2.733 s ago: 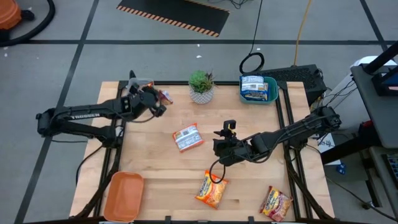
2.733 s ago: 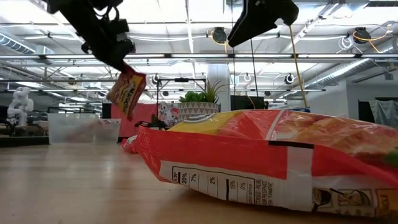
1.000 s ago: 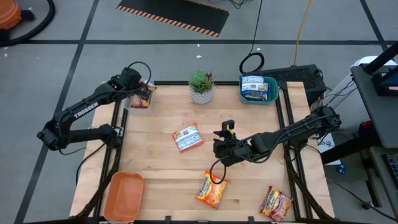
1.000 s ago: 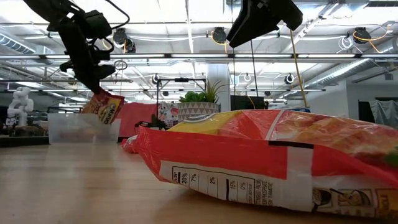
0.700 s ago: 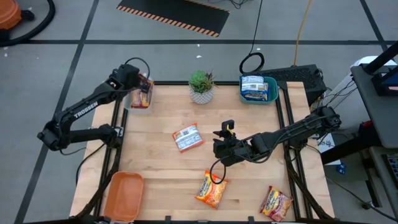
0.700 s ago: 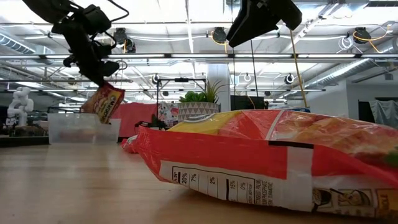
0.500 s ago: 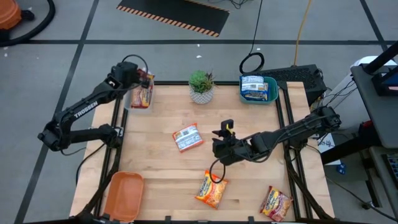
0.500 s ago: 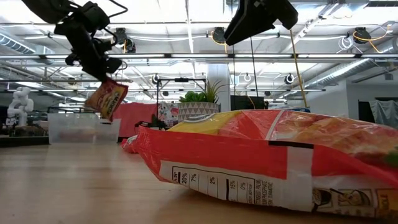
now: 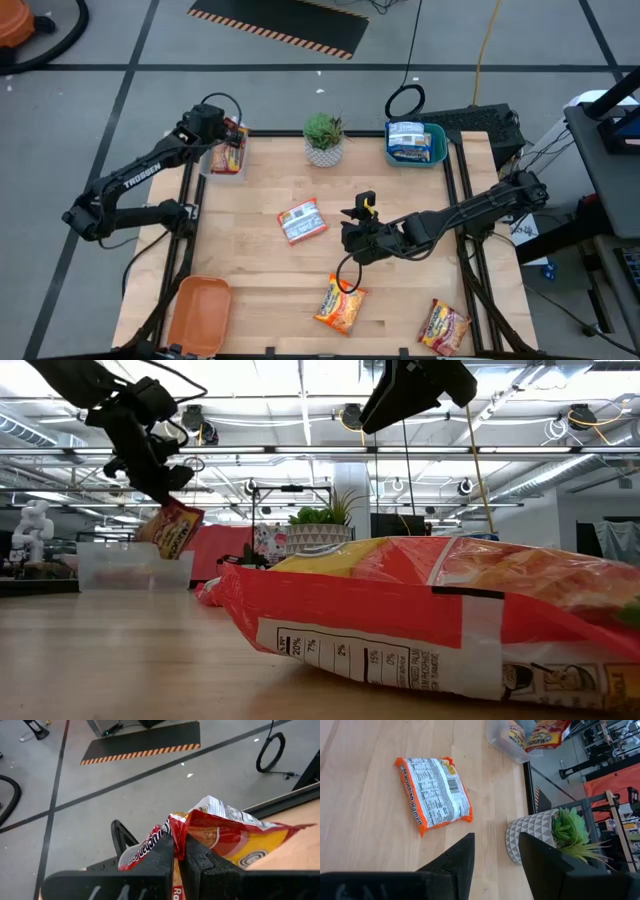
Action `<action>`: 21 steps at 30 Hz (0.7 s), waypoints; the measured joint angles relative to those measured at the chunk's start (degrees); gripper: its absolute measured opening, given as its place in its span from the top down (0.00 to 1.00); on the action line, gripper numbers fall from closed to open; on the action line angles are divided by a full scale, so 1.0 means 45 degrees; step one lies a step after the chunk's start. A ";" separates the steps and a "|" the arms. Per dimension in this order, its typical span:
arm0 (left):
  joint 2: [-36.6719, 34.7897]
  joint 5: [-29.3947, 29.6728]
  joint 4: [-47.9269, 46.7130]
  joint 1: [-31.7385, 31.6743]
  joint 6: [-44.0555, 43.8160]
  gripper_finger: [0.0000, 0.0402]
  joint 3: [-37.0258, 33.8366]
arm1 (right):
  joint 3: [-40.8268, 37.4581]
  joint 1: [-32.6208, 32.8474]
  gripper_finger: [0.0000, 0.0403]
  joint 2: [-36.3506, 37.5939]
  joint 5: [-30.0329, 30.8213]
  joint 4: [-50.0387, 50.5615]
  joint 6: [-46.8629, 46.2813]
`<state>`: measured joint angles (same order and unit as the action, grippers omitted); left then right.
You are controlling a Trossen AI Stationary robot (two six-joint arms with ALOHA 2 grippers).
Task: Sort Maruchan noodles
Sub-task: Put the left red noodle pack into the transparent bin
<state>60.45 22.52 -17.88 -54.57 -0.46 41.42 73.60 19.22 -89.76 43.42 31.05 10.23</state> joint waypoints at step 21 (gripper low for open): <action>-0.0005 -0.1671 -0.3294 0.0685 -0.0460 0.96 -0.0780 | 0.0000 0.0087 0.64 0.0000 -0.0043 0.0005 -0.0459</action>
<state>60.42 15.00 -32.71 -51.48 -2.53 37.91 73.60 19.62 -89.76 43.22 31.07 8.16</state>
